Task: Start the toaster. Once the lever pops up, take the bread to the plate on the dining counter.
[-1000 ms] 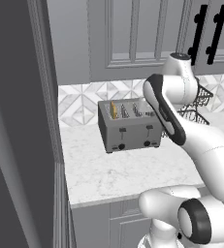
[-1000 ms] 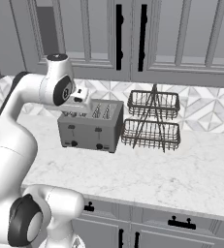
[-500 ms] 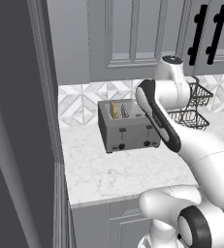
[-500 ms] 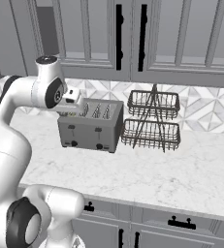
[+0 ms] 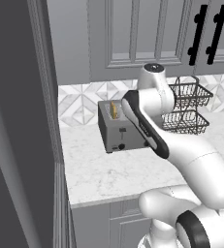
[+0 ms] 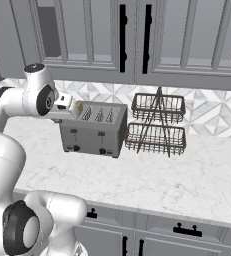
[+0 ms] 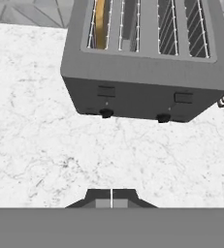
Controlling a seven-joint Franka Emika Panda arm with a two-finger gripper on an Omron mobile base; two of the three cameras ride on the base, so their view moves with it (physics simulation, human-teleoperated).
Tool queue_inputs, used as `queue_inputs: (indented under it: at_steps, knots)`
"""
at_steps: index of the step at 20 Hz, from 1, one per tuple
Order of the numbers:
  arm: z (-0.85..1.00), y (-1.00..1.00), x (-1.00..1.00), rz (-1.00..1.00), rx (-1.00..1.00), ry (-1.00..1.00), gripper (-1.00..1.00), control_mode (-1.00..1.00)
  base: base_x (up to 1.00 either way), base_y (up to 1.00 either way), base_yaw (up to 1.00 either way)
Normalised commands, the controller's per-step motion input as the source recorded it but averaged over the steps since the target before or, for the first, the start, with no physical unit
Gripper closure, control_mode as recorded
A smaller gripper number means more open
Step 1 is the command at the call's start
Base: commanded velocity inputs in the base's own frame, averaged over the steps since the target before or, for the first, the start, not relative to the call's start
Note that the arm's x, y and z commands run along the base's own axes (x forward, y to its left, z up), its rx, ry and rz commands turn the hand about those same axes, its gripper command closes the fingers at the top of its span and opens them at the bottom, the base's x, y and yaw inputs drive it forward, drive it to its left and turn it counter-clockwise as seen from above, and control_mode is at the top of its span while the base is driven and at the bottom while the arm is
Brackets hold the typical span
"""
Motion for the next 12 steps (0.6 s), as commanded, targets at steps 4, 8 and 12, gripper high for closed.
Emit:
queue_inputs:
  at_steps: [4, 8, 12]
  knots:
    - [-0.35, 0.12, 0.26, 0.00, -0.03, 0.00, 1.00, -1.00, 0.00, 0.00, 0.00]
    - [-0.38, 0.02, 0.25, 0.00, -0.01, -0.01, 1.00, -1.00, 0.00, 0.00, 0.00]
    - [-0.29, 0.00, 0.18, 0.00, 0.00, -0.01, 1.00, -1.00, 0.00, 0.00, 0.00]
